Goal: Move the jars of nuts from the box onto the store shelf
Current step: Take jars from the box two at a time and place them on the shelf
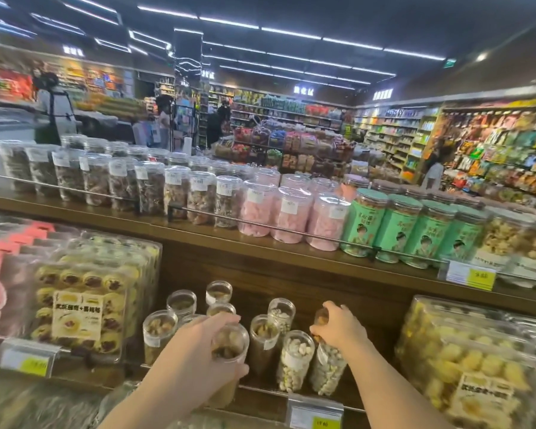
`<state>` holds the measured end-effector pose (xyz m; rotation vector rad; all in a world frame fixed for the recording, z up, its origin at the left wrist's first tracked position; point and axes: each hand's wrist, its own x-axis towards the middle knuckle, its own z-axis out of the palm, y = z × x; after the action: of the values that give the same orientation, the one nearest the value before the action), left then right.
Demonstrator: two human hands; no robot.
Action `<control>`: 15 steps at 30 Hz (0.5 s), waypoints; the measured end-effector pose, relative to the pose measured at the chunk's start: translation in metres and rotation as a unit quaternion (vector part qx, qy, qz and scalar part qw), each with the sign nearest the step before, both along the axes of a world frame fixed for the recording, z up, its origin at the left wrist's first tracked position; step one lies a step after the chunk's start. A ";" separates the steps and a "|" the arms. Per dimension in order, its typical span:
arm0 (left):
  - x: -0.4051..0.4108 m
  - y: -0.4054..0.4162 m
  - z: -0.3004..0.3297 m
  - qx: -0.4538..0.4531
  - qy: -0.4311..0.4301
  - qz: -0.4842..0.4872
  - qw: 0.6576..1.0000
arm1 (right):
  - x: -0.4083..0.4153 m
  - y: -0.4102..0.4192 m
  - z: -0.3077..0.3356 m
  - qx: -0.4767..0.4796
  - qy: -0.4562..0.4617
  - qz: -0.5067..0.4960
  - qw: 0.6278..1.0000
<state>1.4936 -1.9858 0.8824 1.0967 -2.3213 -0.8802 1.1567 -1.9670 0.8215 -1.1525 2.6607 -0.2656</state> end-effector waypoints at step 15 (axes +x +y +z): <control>-0.098 -0.108 0.015 -0.030 0.036 0.025 0.999 | 0.014 0.094 0.051 -0.136 0.028 -0.002 0.990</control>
<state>1.3953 -2.0940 0.8978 1.0755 -2.2363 -0.8139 1.1705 -1.8732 0.8724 -1.2483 2.7383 -0.6222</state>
